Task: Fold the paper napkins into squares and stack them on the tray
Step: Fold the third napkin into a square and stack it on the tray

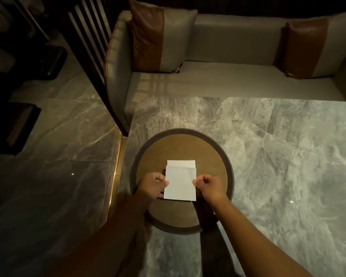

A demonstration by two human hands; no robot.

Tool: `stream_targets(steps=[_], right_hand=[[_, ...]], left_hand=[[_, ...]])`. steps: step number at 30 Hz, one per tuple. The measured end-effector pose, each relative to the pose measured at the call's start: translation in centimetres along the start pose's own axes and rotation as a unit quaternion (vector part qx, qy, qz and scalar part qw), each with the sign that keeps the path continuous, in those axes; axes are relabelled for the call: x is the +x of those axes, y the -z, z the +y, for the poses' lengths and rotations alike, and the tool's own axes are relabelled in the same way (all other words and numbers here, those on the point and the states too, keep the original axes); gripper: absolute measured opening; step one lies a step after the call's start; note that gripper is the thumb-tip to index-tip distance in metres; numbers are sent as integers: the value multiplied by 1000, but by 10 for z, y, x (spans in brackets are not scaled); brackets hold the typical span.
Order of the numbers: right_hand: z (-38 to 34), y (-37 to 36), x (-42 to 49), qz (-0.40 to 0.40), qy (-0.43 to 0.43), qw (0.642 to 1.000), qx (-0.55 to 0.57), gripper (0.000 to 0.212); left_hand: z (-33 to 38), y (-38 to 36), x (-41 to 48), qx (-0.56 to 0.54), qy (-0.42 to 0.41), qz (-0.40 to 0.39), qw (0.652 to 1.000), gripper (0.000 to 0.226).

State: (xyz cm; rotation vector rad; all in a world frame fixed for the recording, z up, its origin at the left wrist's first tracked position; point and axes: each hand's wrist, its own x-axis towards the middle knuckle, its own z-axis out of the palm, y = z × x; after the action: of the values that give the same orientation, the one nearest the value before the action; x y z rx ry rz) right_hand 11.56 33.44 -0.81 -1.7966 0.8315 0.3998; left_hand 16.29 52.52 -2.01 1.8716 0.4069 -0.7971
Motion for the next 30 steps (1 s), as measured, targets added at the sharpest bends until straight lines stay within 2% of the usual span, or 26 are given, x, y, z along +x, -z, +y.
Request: stream_targets(steps=[5,14,21,25,30], right_hand=[[-4,7,14,10,40,998,-37,16],[-8,6,42,28,41,992,-119,18],[-8,4,46,51,42,985,-158,21],[-7,0,45,44,35,988,-147,20],[-9,-2,46,32,27,987,-155,20]], left_hand=[[6,-4,17,41,-1,19,999,11],[4,-9,41,34,28,23,999,13],[-5,-13,40,45,-31,72,996,22],[-5,-15,41,57,-33,83,994,24],[-6,-12,36,99,-90,93,987,28]])
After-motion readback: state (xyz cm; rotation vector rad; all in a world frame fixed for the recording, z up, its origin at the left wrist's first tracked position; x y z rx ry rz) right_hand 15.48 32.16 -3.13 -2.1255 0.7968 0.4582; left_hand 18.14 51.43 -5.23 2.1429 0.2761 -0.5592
